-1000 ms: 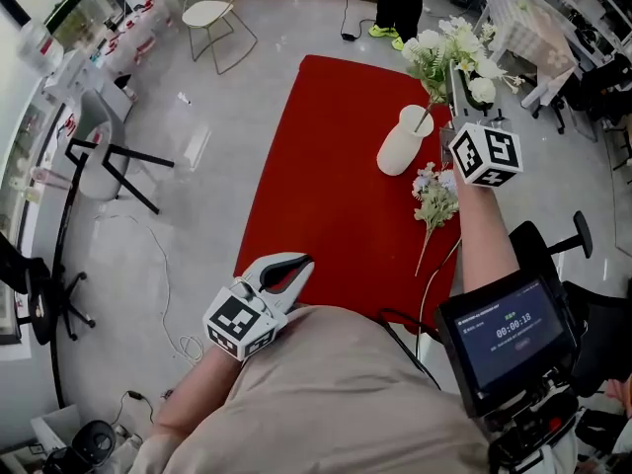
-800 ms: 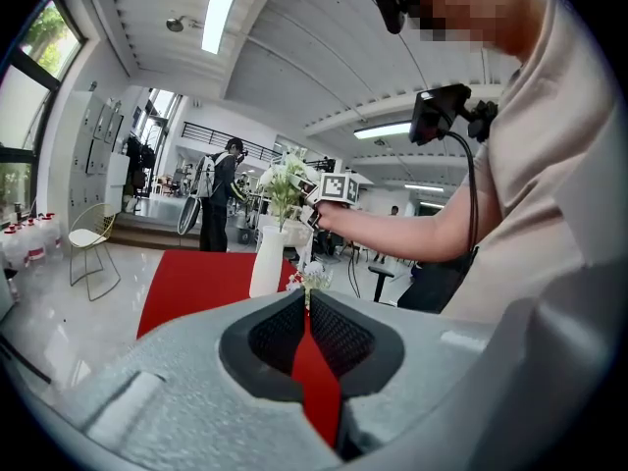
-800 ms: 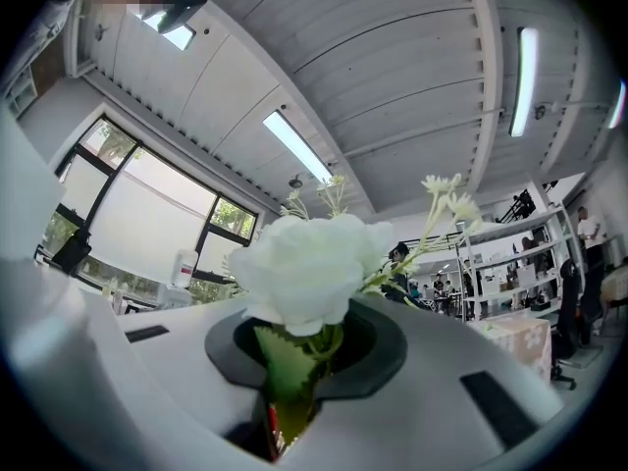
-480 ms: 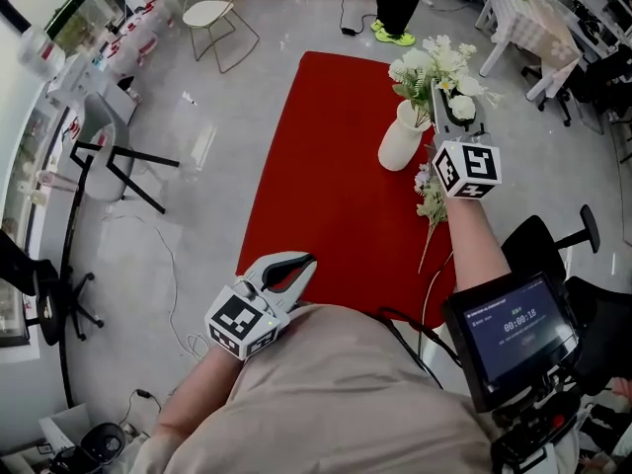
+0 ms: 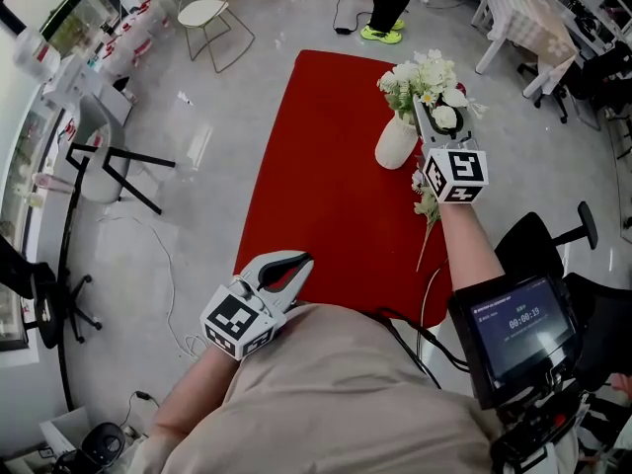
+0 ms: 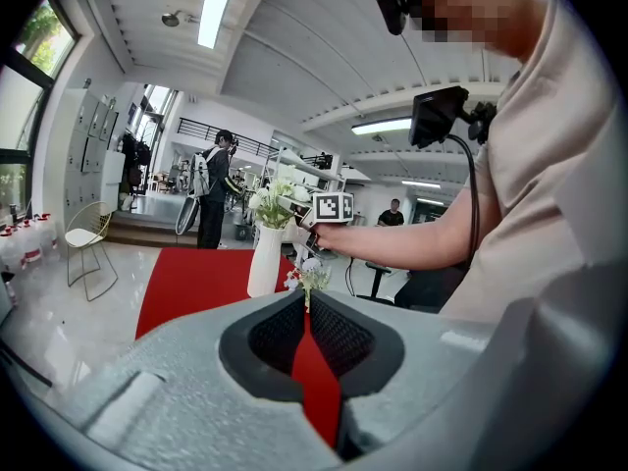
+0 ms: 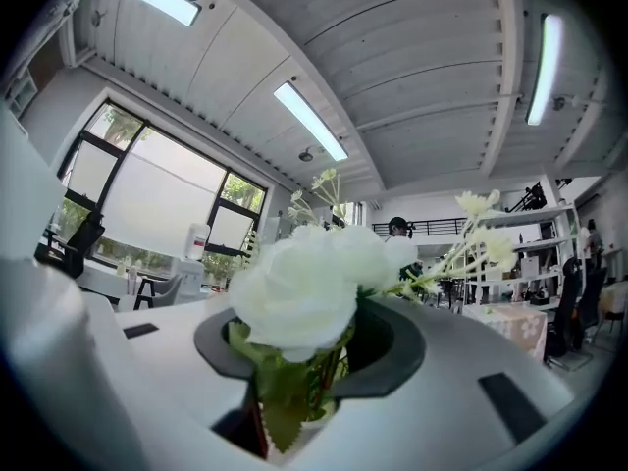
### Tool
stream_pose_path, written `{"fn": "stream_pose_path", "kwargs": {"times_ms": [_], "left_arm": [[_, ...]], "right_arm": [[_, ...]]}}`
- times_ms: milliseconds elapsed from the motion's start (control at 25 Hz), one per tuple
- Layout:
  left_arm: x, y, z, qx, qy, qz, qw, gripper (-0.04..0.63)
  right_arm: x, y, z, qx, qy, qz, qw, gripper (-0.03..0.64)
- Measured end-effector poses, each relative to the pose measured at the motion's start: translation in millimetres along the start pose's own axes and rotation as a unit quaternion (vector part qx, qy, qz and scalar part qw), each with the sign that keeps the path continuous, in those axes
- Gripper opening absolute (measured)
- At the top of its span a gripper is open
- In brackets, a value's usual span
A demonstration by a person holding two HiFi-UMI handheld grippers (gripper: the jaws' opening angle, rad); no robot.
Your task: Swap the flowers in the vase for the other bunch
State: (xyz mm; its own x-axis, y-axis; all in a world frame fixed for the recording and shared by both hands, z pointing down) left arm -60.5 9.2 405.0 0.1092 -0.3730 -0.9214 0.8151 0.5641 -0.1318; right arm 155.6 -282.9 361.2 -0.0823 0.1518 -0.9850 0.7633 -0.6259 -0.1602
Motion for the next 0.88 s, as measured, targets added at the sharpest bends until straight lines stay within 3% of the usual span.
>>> {"fn": "stream_pose_path", "kwargs": {"times_ms": [240,880], "left_arm": [[2,-1,3,-0.008,0.0,0.0,1.0,0.008],[-1,-9,-2,-0.038,-0.002,-0.003,0.9993,0.008]], "right_arm": [[-8,-4,-3,0.003,-0.015,0.01,1.0,0.249],[-5,-5,-13,-0.014,-0.031,0.022,0.999,0.298]]}}
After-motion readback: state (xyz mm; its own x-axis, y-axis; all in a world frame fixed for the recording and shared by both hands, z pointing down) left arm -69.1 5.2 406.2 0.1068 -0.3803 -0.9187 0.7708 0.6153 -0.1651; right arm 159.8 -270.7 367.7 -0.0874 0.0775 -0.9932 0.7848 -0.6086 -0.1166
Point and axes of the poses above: the fingertips, and each gripper's own axes: z forward along the fingers, y to its right, x out of its top, the point moved 5 cm from there along -z, backward along the fingers, and after that the axes turned 9 degrees about x, right-handed, at the moved point
